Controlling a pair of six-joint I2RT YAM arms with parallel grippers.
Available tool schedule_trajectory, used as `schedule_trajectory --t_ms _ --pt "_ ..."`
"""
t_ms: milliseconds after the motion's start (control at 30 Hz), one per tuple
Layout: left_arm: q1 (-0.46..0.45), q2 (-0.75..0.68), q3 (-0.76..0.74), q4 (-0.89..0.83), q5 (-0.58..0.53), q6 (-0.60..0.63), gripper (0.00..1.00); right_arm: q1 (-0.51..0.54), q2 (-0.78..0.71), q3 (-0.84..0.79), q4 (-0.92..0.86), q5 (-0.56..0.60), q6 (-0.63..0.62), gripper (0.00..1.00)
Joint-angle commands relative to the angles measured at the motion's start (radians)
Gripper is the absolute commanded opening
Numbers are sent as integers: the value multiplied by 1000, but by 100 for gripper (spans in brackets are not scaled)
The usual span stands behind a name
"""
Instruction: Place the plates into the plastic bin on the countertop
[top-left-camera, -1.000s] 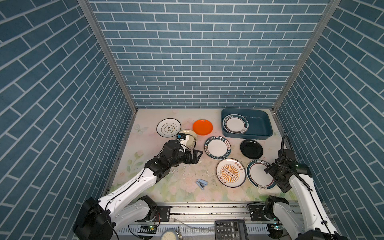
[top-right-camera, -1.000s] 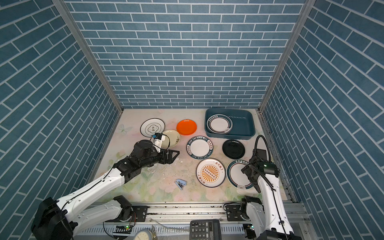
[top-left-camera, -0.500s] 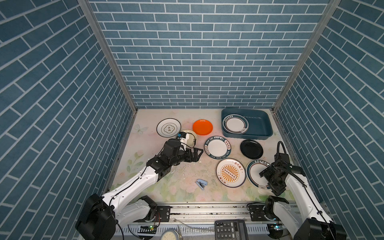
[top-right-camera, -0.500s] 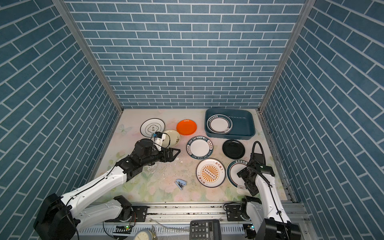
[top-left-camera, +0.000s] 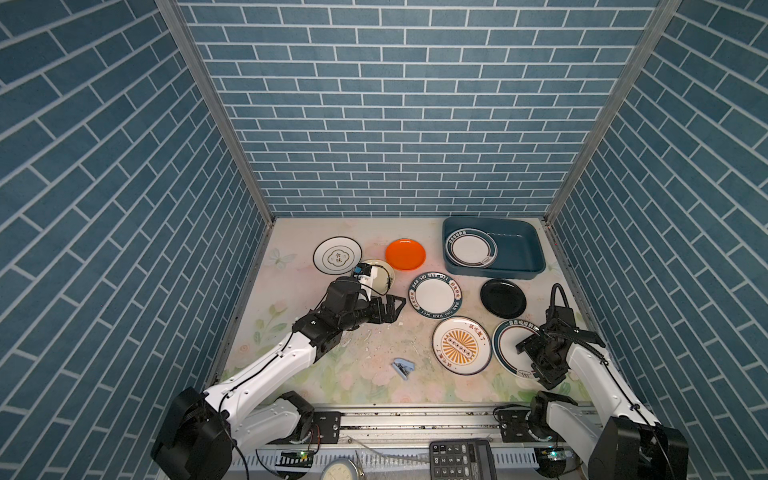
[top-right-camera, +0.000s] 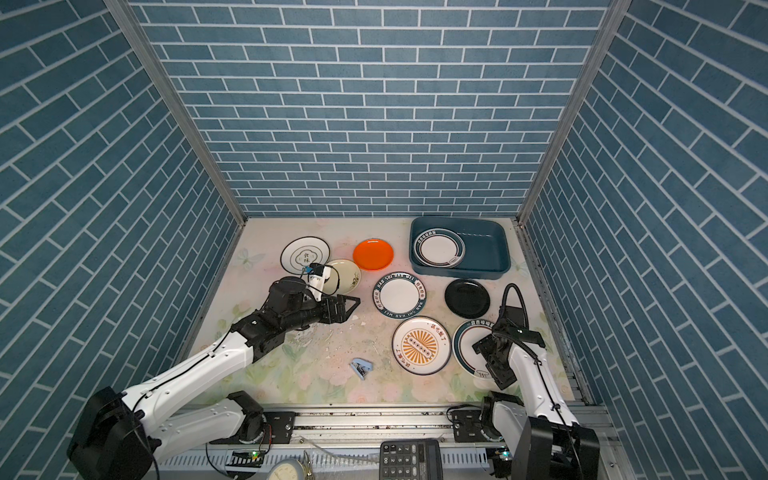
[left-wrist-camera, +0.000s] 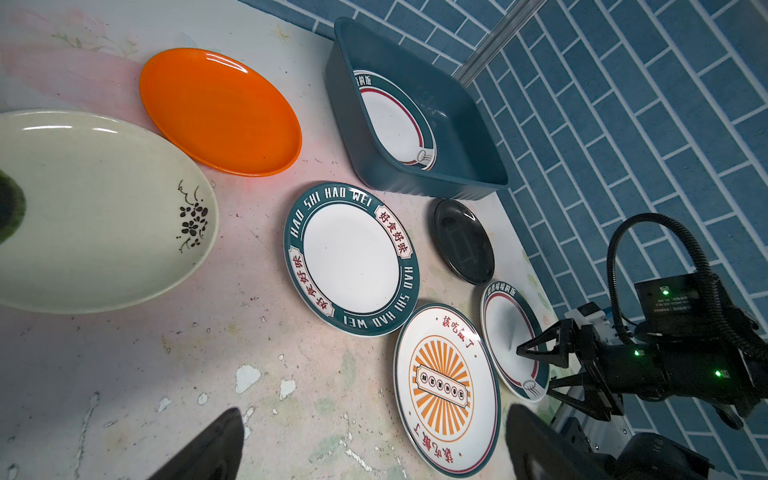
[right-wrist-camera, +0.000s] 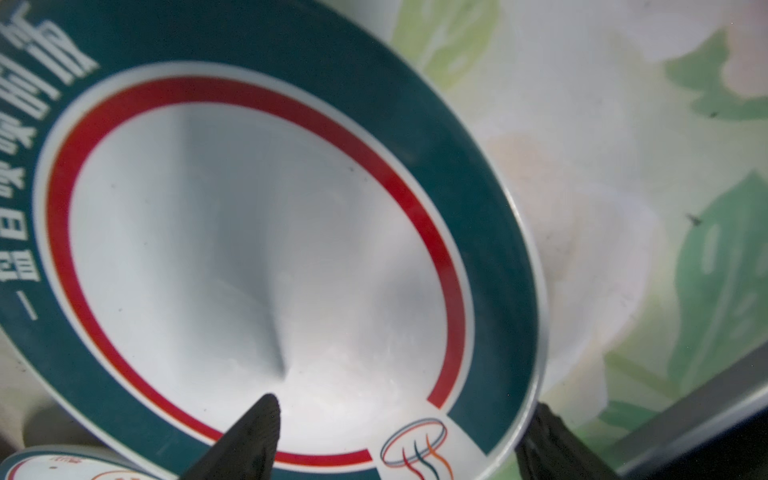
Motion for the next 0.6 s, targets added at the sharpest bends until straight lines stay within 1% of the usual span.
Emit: schedule_trajectory --t_ms 0,333,500,567 --pt "11 -3 -6 12 3 0 99 -3 -1 -20 21 -27 52 87" --pt "16 -5 -12 5 0 0 99 -7 -32 -74 63 -43 92 84" --pt "18 -9 -12 1 -7 1 100 -6 -119 -119 58 -24 129 74" --pt "17 -10 -12 -2 -7 1 100 -7 -157 -136 56 -18 142 72"
